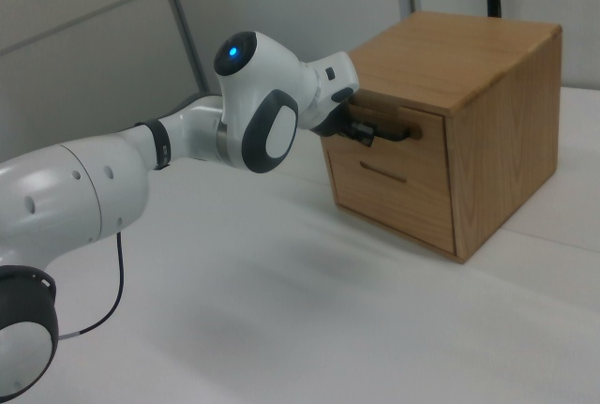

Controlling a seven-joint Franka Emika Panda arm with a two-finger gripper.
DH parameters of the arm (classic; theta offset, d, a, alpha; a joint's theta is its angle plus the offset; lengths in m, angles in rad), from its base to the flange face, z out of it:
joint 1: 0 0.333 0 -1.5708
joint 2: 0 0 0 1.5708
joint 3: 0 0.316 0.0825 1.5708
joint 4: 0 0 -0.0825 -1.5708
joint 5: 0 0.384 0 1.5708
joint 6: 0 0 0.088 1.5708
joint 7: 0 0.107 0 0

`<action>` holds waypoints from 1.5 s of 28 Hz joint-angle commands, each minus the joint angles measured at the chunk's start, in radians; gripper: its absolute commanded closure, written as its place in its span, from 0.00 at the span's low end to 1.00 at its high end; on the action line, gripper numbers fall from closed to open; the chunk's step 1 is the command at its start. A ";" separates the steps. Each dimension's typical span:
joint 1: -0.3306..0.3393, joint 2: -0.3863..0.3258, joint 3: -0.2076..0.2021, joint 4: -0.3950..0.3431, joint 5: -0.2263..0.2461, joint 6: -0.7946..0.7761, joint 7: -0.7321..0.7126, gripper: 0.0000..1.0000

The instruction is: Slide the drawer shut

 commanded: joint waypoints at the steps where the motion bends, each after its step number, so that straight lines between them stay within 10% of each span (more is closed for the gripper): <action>1: 0.001 0.002 -0.004 -0.010 -0.013 0.147 0.004 1.00; 13: -0.016 -0.056 -0.004 -0.097 -0.016 0.026 -0.010 1.00; 30: -0.014 -0.265 0.002 -0.119 -0.006 -0.712 -0.096 0.98; 38: -0.014 -0.329 0.000 -0.096 0.001 -0.948 -0.164 0.68; 42: -0.014 -0.343 0.002 -0.083 0.004 -1.019 -0.164 0.19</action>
